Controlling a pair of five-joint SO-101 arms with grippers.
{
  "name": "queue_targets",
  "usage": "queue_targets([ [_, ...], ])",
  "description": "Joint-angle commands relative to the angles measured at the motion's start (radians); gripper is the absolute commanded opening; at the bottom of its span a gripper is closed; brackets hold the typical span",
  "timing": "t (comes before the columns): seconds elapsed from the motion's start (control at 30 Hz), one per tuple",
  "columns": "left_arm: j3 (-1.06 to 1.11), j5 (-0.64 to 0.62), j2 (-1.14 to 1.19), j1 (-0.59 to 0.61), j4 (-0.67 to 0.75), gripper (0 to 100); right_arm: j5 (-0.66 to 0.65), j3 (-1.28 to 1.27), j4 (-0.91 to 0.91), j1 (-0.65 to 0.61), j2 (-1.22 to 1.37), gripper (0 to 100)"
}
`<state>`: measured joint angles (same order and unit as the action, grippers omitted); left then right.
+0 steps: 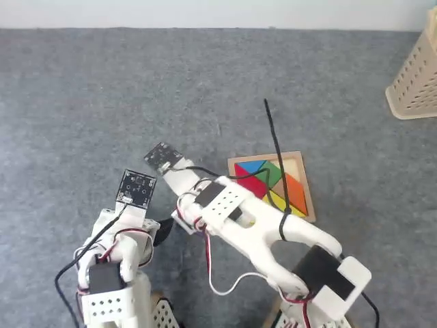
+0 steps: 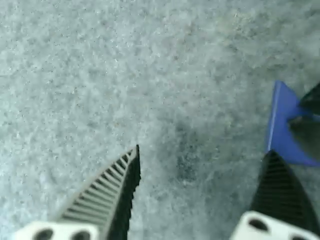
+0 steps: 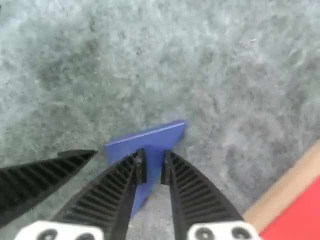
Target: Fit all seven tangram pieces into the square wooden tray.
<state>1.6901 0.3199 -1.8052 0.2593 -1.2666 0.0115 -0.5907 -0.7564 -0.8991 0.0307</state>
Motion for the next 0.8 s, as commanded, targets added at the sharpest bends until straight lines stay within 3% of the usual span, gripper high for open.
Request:
queue_targets([
  [0.0, -0.005, 0.005, -0.017, -0.003, -0.008, 35, 0.008, 0.006, -0.022, 0.077, -0.007, 4.6],
  [0.3, -0.005, 0.005, -0.017, -0.003, -0.008, 35, 0.009, 0.009, -0.056, 0.182, -0.024, 4.4],
  [0.53, -0.005, 0.005, -0.017, -0.002, -0.008, 35, 0.006, -0.048, -0.024, -0.064, -0.176, 4.7],
  [0.77, -0.005, 0.005, -0.017, -0.003, -0.008, 35, 0.006, -0.103, 0.076, -0.028, -0.131, 4.7],
])
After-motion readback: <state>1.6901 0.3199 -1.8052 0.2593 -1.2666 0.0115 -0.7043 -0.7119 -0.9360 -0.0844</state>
